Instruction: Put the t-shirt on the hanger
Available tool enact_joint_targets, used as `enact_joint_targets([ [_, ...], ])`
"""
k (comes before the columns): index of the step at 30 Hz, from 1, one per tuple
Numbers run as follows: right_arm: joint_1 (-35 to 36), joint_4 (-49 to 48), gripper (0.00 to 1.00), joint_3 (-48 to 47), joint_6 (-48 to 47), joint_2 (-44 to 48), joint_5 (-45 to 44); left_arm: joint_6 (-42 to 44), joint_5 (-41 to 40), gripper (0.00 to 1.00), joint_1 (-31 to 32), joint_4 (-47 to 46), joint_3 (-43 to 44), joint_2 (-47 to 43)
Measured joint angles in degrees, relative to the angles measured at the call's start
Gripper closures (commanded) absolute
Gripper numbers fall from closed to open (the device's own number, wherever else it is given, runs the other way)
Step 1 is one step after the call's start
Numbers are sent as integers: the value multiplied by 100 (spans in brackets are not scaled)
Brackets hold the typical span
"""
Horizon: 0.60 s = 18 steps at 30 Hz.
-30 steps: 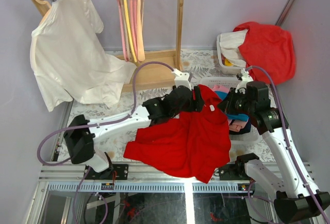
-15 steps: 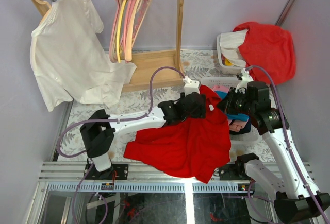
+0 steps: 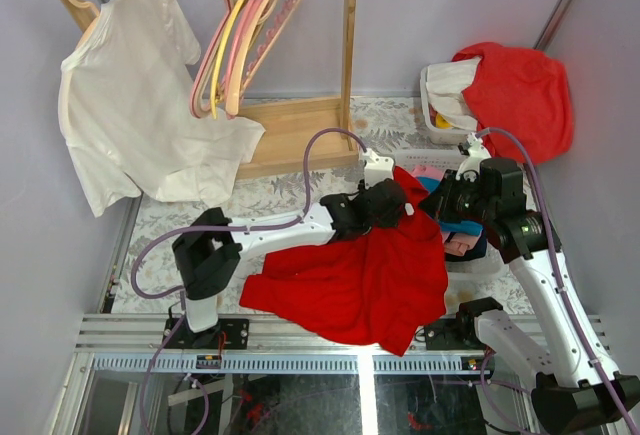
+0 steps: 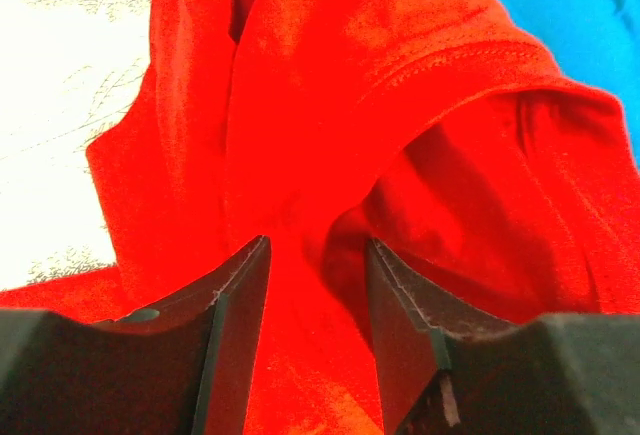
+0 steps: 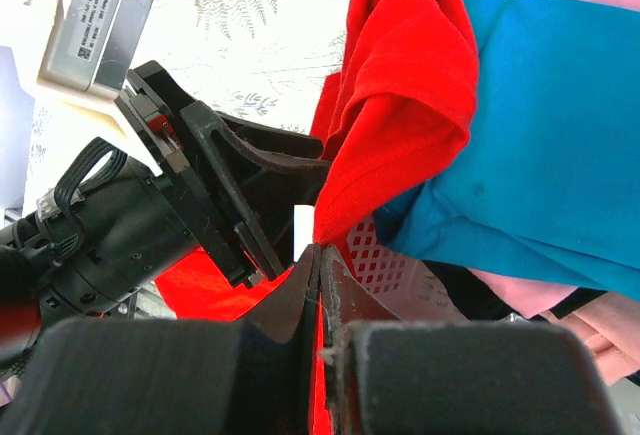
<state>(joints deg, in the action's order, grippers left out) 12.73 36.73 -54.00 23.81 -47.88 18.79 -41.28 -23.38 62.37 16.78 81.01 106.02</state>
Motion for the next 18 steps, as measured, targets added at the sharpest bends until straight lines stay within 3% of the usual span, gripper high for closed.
enact_joint_targets([
  [4,0,-9,100,0,0,26,33,-39,-87,59,0,39,-127,-72],
  [9,0,-20,100,0,0,48,42,-125,-184,82,0,50,-402,-177],
  [16,0,-22,100,0,11,74,81,-144,-389,100,0,188,-402,-205],
  [18,0,-28,100,0,33,74,129,-131,-439,100,0,286,-402,-282],
])
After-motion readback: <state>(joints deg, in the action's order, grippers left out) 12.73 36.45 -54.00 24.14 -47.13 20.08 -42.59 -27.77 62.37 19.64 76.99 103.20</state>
